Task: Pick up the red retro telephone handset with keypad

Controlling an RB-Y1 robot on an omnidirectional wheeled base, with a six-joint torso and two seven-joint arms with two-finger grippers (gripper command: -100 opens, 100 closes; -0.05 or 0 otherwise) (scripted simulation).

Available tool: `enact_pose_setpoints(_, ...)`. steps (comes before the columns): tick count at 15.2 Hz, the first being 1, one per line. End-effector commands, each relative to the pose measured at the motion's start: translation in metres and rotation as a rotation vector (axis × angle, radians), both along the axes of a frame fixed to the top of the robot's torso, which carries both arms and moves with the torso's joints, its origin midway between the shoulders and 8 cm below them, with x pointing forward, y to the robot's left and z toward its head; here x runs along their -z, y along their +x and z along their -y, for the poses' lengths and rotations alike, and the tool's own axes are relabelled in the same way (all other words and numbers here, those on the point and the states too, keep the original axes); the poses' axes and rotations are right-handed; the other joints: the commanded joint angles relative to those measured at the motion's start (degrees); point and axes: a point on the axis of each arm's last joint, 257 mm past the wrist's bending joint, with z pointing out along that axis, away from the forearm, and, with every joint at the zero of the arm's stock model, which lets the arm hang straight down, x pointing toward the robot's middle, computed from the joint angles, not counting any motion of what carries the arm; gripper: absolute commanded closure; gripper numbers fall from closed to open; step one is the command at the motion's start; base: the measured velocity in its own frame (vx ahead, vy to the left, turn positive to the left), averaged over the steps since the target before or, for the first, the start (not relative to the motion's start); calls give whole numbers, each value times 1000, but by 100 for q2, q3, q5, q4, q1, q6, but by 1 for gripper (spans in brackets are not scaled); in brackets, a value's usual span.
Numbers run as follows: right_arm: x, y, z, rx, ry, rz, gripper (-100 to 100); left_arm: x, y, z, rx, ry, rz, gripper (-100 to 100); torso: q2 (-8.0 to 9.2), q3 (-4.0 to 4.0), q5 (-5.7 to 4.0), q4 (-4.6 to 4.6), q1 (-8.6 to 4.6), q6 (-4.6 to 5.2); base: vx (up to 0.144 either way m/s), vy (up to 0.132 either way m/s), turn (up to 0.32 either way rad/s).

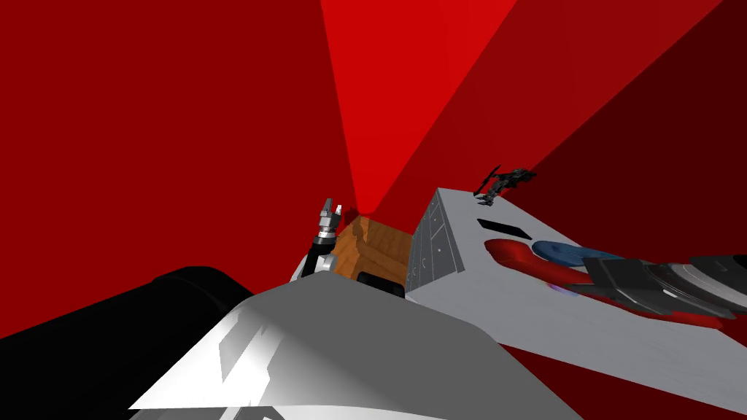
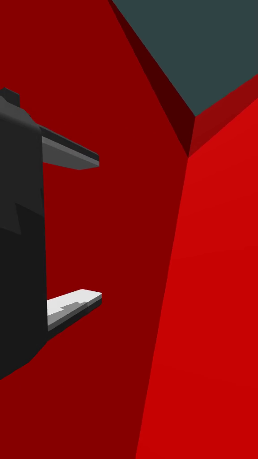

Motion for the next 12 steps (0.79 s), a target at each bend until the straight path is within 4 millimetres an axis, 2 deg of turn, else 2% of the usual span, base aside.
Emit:
enact_pose_setpoints(1,0,0,0,0,0,0,100,0,0,0,0,0,0,0,0,0,0,0,0,0,0,0,0)
enact_pose_setpoints(4,-2,1,4,13,1,1,100,0,0,0,0,0,0,0,9,6,-4,3,-5,0,-15,1,46)
enact_pose_setpoints(8,-12,0,18,63,1,-1,100,0,0,0,0,0,0,0,43,25,0,12,-3,-19,-135,-12,231)
enact_pose_setpoints(12,-20,0,29,100,-2,2,100,0,0,0,0,0,0,0,52,34,12,20,10,-12,-111,1,137)
